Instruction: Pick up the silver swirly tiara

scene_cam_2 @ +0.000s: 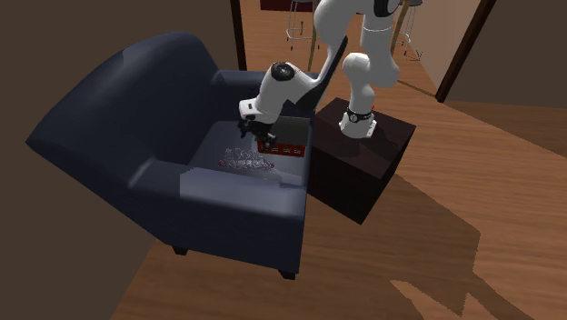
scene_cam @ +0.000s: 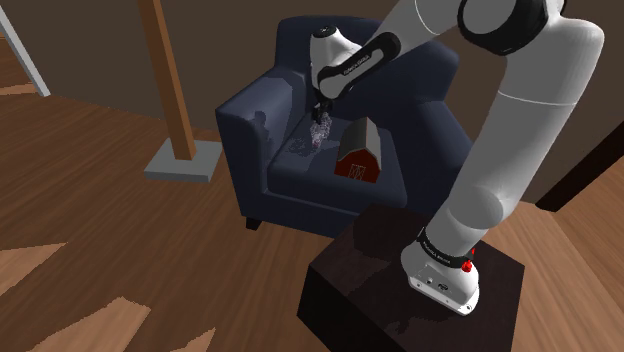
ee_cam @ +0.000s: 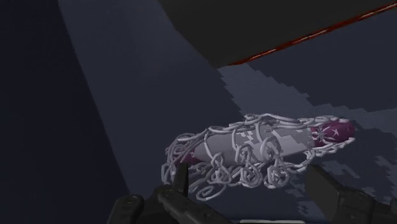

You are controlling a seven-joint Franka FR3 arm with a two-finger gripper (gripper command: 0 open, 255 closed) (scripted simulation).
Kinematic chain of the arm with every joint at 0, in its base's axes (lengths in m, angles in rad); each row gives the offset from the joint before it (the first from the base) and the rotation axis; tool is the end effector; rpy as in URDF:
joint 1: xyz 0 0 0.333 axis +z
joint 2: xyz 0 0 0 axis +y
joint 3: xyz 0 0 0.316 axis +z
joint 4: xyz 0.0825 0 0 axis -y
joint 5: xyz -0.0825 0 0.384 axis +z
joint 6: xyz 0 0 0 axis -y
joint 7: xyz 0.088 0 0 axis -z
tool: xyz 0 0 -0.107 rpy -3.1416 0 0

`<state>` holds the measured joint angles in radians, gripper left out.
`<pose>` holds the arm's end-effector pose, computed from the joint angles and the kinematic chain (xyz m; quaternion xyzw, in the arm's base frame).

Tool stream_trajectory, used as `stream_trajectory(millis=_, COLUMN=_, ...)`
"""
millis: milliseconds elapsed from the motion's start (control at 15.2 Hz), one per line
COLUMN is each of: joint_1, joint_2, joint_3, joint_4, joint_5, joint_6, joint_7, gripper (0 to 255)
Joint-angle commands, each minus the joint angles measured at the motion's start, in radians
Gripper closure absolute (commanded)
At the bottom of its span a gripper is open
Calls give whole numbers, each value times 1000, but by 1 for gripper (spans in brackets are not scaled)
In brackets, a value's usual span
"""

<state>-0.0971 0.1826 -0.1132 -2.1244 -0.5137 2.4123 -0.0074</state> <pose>0.5646 -0.1222 0.3362 0.9772 0.0830 0.0290 0.1933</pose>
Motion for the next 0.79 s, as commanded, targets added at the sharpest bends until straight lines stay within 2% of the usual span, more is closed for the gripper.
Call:
stream_trajectory(millis=0, joint_1=1, joint_2=40, joint_3=-5, joint_4=31, joint_5=-23, joint_6=8, joint_7=5, gripper=0)
stream_trajectory(millis=594, joint_1=3, joint_2=109, joint_3=-17, joint_4=16, joint_5=-61, joint_6=86, joint_7=57, gripper=0)
stream_trajectory(millis=660, joint_1=3, joint_2=110, joint_3=-17, joint_4=18, joint_5=-60, joint_6=86, joint_7=56, gripper=255)
stream_trajectory(millis=726, joint_1=3, joint_2=111, joint_3=-17, joint_4=19, joint_5=-60, joint_6=85, joint_7=56, gripper=255)
